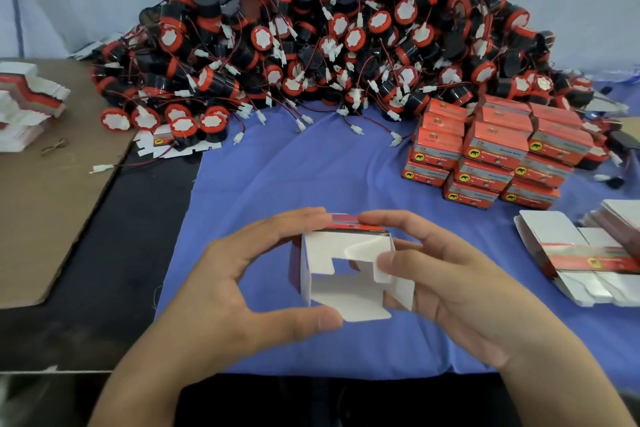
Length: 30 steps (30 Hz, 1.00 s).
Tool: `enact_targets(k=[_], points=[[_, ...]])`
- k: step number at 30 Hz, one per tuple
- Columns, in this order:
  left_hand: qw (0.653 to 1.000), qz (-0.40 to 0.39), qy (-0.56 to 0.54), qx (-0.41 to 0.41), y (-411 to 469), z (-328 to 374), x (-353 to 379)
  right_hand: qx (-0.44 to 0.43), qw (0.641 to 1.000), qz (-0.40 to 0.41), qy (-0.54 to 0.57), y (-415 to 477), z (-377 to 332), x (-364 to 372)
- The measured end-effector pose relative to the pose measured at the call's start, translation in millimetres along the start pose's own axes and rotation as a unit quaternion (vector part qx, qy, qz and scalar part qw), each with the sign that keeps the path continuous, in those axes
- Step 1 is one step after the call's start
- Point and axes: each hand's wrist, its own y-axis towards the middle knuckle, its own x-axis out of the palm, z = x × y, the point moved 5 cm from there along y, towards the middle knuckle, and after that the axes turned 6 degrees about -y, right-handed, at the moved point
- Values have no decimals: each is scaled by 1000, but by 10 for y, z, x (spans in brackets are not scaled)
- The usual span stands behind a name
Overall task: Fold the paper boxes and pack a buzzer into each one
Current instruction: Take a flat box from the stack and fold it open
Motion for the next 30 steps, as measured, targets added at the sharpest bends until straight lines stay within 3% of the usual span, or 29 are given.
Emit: enact_targets(k=[12, 16, 21, 26, 30], points=[[996, 84, -9, 6, 42, -33, 175, -32, 984, 131, -114, 12, 35, 22], [990, 63, -127, -22, 48, -85, 236, -52, 978, 150, -134, -12, 16, 36], [975, 173, -135, -44, 27, -169, 232, -83, 983, 96, -133, -37, -5, 117], [958, 216, -172, -80, -20, -189, 218, -60, 998, -24, 3, -131, 63, 40], [957, 221, -170, -73, -17, -141, 265, -124, 985, 17, -123, -72, 88, 49]])
